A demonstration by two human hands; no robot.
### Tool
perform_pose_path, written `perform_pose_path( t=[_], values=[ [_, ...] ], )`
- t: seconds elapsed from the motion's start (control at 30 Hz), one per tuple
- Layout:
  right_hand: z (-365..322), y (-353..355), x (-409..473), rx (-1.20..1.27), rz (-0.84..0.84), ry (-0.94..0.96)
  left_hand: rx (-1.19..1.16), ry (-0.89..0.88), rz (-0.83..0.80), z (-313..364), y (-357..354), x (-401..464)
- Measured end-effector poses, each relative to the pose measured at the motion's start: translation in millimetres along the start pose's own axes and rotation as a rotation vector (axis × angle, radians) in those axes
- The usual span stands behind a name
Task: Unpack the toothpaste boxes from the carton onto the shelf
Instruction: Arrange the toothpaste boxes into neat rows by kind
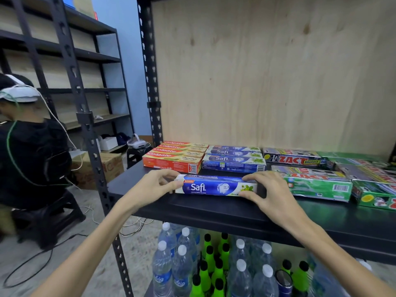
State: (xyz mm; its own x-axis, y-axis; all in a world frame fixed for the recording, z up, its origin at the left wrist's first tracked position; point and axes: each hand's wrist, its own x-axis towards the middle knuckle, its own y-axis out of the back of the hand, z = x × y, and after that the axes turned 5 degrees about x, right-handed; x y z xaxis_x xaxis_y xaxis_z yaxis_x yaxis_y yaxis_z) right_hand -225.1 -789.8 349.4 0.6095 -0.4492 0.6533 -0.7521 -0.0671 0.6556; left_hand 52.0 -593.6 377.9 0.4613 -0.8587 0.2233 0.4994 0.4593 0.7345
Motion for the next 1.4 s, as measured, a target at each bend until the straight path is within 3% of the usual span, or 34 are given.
perform_pose_path(
  t=[0.4, 0.6, 0.8, 1.03, 1.23, 1.4],
  values=[
    [7.6, -1.8, 12.9, 0.083, 0.051, -0.067, -0.119, 0.073, 0.084, 8.1, -12.4, 15.3],
    [10.3, -2.2, 8.0, 0.007, -0.011, -0.02, 0.003, 0.084, 0.178, 4.5, -23.5, 13.4],
    [6.6, -2.8, 6.4, -0.261, 0.066, -0.005, -0.082, -0.02, 0.07, -7.9, -18.9, 11.3],
    [3.8, -2.0, 5.1, -0.225, 0.088, -0.135, -0.148, 0.124, 0.156, 0.0, -25.2, 17.9],
    [0.0, 0.2, 3.0, -0.195, 0.07, -0.125, -0.033, 0.15, 0.254, 2.6, -29.7, 15.0],
    [-5.6, 2.8, 1.4, -0.245, 0.028, -0.08, 0.079, 0.104, 0.239, 0.0, -28.9, 10.9]
  ],
)
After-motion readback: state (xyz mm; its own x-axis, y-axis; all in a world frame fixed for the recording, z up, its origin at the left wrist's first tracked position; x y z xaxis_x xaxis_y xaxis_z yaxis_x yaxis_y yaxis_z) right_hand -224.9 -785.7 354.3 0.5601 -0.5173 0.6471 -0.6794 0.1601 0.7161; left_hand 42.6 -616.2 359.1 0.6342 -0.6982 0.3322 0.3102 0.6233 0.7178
